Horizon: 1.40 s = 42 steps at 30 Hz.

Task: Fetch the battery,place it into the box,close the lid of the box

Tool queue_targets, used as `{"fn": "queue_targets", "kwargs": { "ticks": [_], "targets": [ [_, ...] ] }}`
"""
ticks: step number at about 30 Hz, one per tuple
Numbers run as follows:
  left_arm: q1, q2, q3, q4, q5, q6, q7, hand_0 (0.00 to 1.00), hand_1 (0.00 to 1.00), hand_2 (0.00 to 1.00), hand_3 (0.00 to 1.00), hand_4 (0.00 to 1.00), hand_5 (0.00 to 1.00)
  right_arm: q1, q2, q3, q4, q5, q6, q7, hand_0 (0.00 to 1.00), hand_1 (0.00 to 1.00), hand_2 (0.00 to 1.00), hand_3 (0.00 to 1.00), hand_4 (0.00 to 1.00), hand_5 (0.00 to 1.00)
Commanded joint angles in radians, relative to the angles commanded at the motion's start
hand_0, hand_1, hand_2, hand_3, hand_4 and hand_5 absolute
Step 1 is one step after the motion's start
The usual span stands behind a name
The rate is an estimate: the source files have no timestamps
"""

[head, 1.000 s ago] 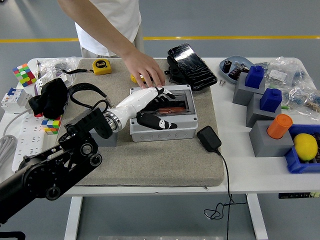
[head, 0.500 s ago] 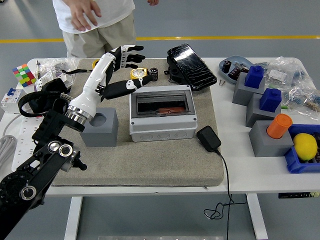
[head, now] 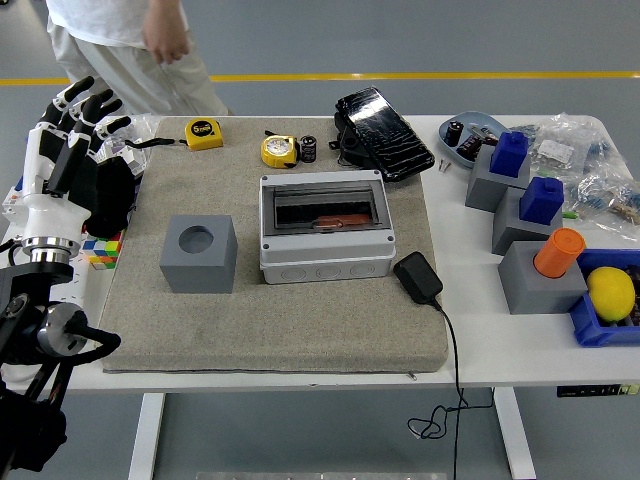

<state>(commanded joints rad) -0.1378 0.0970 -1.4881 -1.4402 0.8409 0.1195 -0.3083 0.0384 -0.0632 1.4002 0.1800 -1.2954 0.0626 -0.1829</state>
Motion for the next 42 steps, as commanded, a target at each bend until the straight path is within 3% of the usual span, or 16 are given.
{"fn": "queue_targets", "kwargs": {
  "ticks": [6,17,42],
  "targets": [
    [0.044,0.004,-0.040,0.003,0.012,-0.011,0.010,0.466,0.593,0.577,0.637,0.998,0.384,0.010,0.003,-0.006,0.000,0.004,0.000,0.001,0.611,0.659,0.682,0.585,0.985,0.555],
    [0.094,0.029,-0.030,0.007,0.031,-0.032,0.048,0.460,0.582,0.572,0.636,0.998,0.381,0.026,0.007,0.000,0.000,-0.015,0.000,-0.010,0.610,0.660,0.683,0.585,0.985,0.555],
    [0.102,0.059,0.009,0.005,0.045,-0.031,0.061,0.445,0.564,0.559,0.629,0.998,0.344,0.020,0.009,-0.003,0.000,-0.033,0.002,-0.019,0.611,0.659,0.682,0.586,0.985,0.555]
  ]
}}
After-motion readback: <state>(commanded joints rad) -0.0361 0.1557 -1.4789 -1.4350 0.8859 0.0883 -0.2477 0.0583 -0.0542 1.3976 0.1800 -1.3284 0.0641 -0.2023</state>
